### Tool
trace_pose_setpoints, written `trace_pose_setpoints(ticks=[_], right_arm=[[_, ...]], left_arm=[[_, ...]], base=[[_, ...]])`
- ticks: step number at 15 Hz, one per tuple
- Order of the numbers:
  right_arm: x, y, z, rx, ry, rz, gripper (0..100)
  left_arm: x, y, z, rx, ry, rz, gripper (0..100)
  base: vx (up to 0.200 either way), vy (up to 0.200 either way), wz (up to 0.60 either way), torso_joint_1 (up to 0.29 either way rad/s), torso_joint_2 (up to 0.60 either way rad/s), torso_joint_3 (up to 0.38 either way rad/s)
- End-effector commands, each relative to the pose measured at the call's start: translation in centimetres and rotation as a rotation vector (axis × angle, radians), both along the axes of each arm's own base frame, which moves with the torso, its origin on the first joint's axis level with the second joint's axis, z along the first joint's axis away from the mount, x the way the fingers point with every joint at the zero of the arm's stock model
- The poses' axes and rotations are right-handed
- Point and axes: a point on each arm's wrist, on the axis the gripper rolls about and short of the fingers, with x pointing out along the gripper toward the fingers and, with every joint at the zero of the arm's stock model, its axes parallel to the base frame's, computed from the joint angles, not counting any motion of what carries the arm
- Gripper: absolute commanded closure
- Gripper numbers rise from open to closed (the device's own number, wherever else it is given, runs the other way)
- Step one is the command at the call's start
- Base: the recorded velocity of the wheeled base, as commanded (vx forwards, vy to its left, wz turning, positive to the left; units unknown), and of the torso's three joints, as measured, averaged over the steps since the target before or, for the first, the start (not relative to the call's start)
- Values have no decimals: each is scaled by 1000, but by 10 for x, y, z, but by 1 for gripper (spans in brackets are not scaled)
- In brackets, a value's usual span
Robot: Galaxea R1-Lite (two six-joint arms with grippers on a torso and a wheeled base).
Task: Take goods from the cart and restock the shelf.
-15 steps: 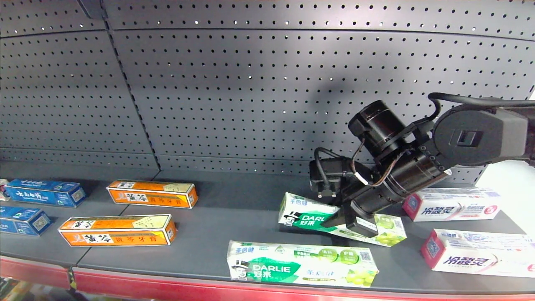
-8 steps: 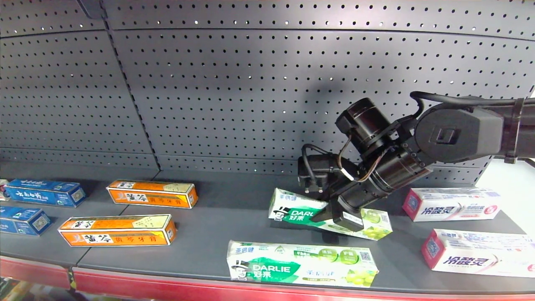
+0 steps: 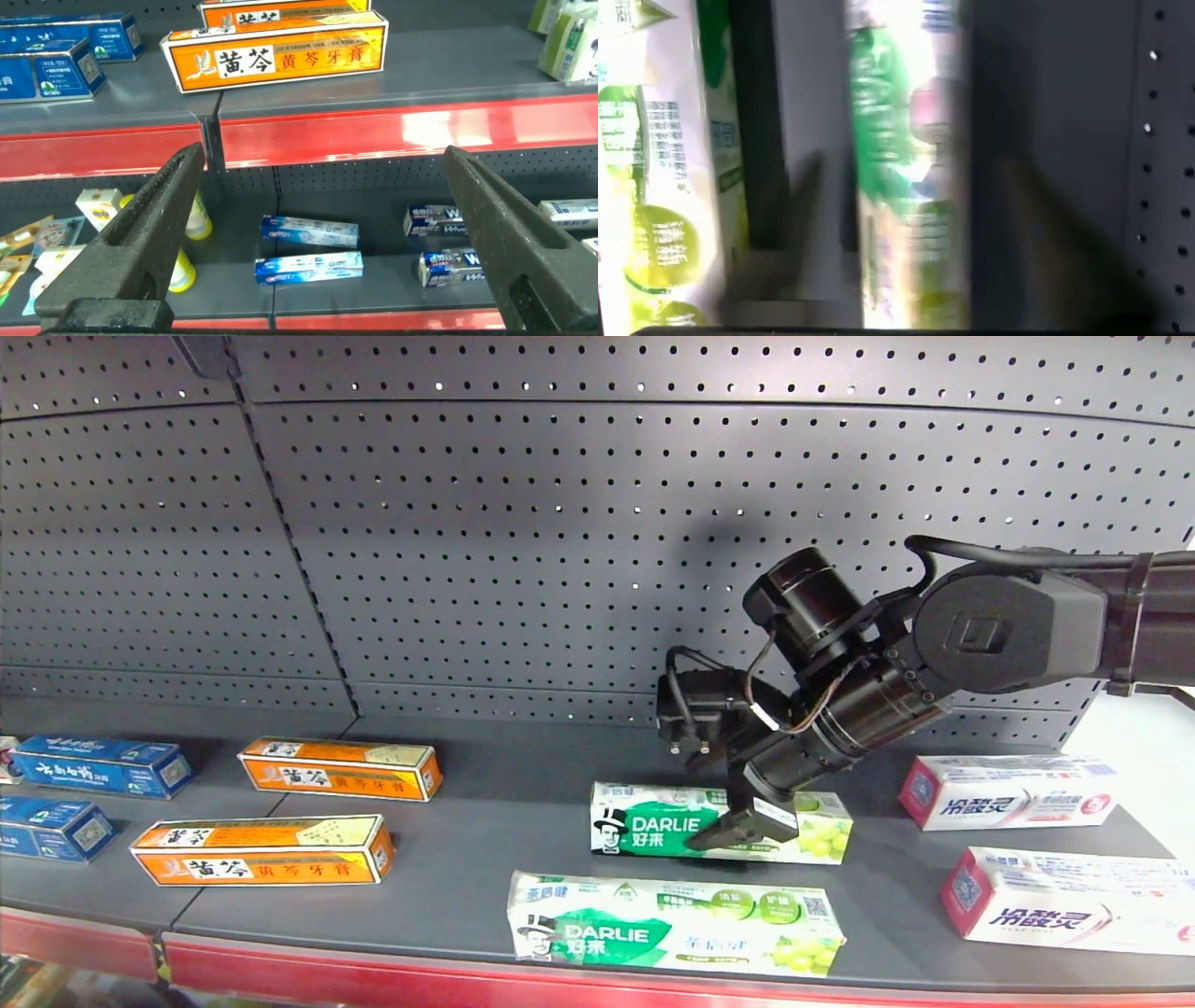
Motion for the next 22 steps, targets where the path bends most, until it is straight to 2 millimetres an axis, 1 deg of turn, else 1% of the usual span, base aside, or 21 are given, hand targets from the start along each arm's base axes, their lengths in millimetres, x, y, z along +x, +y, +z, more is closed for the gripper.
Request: trace_pose_setpoints(ticks=[1,2,5,8,9,10,11,13,14,16,17,18,19,20,21,22], right_arm=[[1,-4,4,10,-2,-17,0],[1,-6,4,13,1,-27,0],[3,-18,15,45,-3,-84,0],[-2,-30,31,115,-1,-155,0],[-2,-30,31,115,-1,-155,0],[-6,-37,41,182,10,-197,0],[-10,-39,46,222,14,-218,0],[-16,-44,50,307,-2,-266,0],[-22,-51,50,350,-19,-293,0],[-31,-63,48,377,-35,-325,0],[-38,-80,49,383,-79,-381,0],[-40,-86,50,389,-96,-397,0],[-47,-105,54,398,-134,-440,0],[-54,-112,57,404,-148,-453,0],[-66,-126,60,404,-166,-489,0],[-73,-133,60,395,-183,-520,0]], left_arm=[[0,0,0,0,0,0,0],[0,0,0,0,0,0,0],[0,0,0,0,0,0,0],[0,0,0,0,0,0,0],[0,0,0,0,0,0,0],[0,0,0,0,0,0,0],[0,0,0,0,0,0,0],[0,0,0,0,0,0,0],[0,0,0,0,0,0,0],[0,0,0,0,0,0,0],[0,0,0,0,0,0,0],[0,0,0,0,0,0,0],[0,0,0,0,0,0,0],[0,0,0,0,0,0,0],[0,0,0,0,0,0,0],[0,0,0,0,0,0,0]], base=[[0,0,0,0,0,0],[0,0,0,0,0,0],[0,0,0,0,0,0],[0,0,0,0,0,0],[0,0,0,0,0,0],[0,0,0,0,0,0],[0,0,0,0,0,0],[0,0,0,0,0,0],[0,0,0,0,0,0],[0,0,0,0,0,0],[0,0,0,0,0,0],[0,0,0,0,0,0],[0,0,0,0,0,0],[0,0,0,0,0,0],[0,0,0,0,0,0],[0,0,0,0,0,0]])
